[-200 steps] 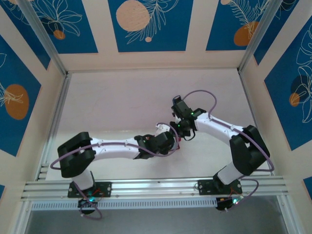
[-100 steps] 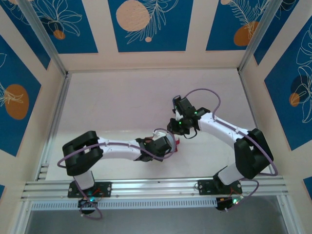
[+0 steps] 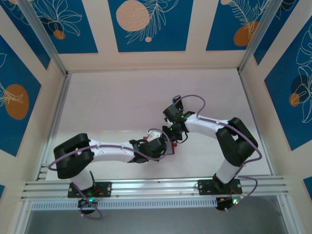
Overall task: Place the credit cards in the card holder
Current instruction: Flip over the card slot on the card holder.
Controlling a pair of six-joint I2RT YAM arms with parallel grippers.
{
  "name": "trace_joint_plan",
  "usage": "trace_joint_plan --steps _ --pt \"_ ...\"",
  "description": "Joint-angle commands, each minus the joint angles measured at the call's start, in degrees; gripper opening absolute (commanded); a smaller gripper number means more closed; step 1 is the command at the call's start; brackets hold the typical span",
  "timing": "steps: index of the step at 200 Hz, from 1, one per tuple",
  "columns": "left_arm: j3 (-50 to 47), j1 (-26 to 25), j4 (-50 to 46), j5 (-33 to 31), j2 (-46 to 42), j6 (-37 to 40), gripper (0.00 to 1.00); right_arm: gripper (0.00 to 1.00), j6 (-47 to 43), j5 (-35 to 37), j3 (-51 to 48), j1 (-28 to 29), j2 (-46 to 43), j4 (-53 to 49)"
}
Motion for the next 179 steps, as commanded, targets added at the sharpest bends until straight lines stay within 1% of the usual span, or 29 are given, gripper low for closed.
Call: trace_joint_plan --steps 1,57,95,105,115,136,148,158,179 --pt "-1.35 0.15 0.03 -2.68 -2.76 -1.62 0.00 0.00 1.63 0.16 -0.38 0.63 2.14 1.11" --pt "-4.43 0.19 -1.21 -6.40 -5.41 -3.87 0.00 0.00 2.14 0.95 -0.56 1.16 5.65 1.66" --pt "-5.39 0.16 -4.30 -9.40 -6.73 -6.24 0.00 0.00 2.18 0.68 -0.44 1.25 6.89 1.94" --pt "-5.98 0.14 -4.95 -10.13 -7.05 -7.29 0.03 0.00 2.14 0.68 -0.31 1.34 6.98 1.93" --pt "-6.13 0.16 -6.50 -11.44 -7.31 -8.69 0.08 0.00 2.09 0.68 -0.08 1.34 7.01 1.86" --pt "-6.25 0.14 -10.98 -14.25 -7.87 -11.98 0.14 0.00 1.83 0.77 0.21 1.34 6.98 1.59" --pt "-6.64 0.19 -12.59 -15.39 -8.73 -13.52 0.16 0.00 1.66 0.77 0.22 1.29 6.90 1.56" --pt "-6.91 0.18 -14.17 -16.51 -9.65 -14.71 0.20 0.00 1.61 0.86 0.22 1.33 6.90 1.50" --pt "-7.16 0.18 -17.74 -19.03 -13.10 -15.85 0.22 0.00 1.39 1.07 0.04 1.25 6.51 1.34"
